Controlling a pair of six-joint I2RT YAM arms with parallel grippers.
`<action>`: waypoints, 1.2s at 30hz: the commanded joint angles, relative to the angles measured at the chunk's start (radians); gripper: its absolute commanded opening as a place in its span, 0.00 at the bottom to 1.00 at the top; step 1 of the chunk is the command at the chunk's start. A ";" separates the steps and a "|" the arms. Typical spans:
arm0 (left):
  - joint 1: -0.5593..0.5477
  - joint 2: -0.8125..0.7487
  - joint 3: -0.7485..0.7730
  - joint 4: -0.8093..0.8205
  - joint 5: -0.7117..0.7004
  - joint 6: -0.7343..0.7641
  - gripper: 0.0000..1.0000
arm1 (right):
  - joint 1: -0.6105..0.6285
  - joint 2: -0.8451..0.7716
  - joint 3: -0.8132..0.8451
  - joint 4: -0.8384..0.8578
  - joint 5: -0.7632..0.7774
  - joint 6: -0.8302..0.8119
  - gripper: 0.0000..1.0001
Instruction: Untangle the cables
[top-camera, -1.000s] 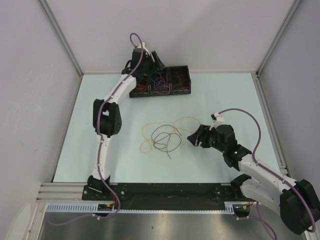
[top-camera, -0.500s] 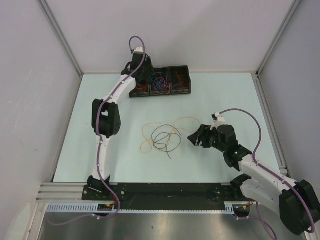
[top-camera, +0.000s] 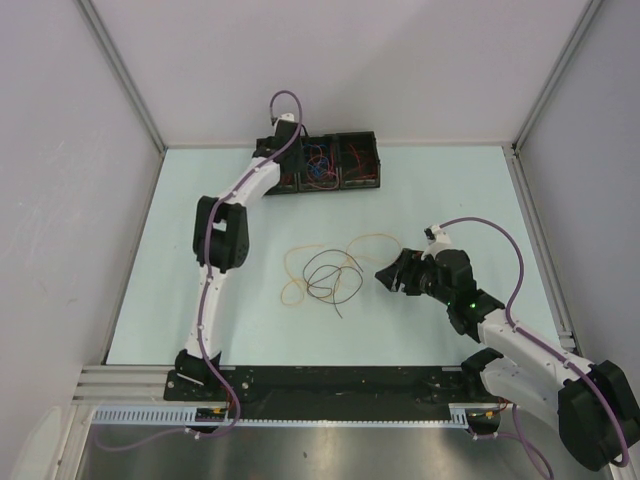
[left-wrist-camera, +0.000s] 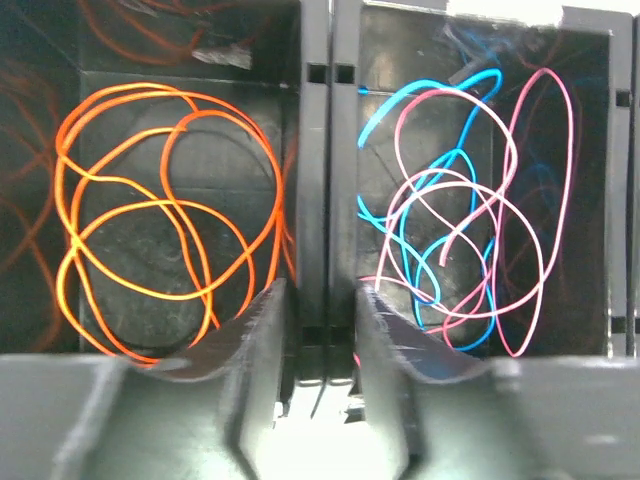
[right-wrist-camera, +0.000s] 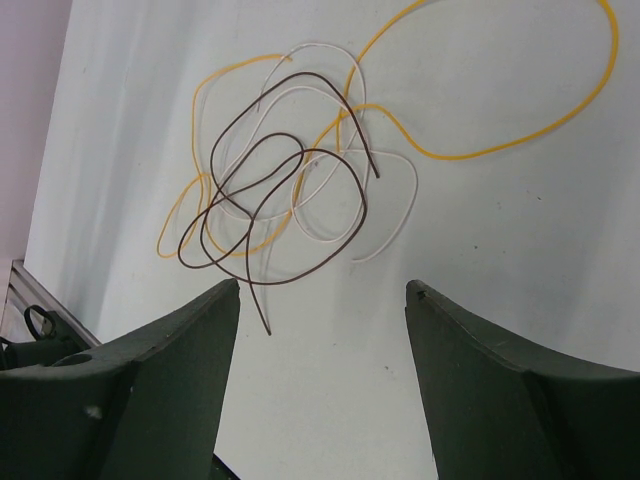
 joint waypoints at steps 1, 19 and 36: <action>-0.013 0.007 0.034 0.008 -0.036 0.039 0.29 | -0.006 -0.011 -0.001 0.039 -0.007 0.003 0.72; -0.071 -0.229 -0.393 0.116 -0.050 0.002 0.02 | -0.012 -0.013 -0.004 0.043 -0.017 0.005 0.72; -0.096 -0.358 -0.577 0.114 0.001 0.000 0.36 | -0.017 -0.020 -0.010 0.045 -0.023 0.006 0.72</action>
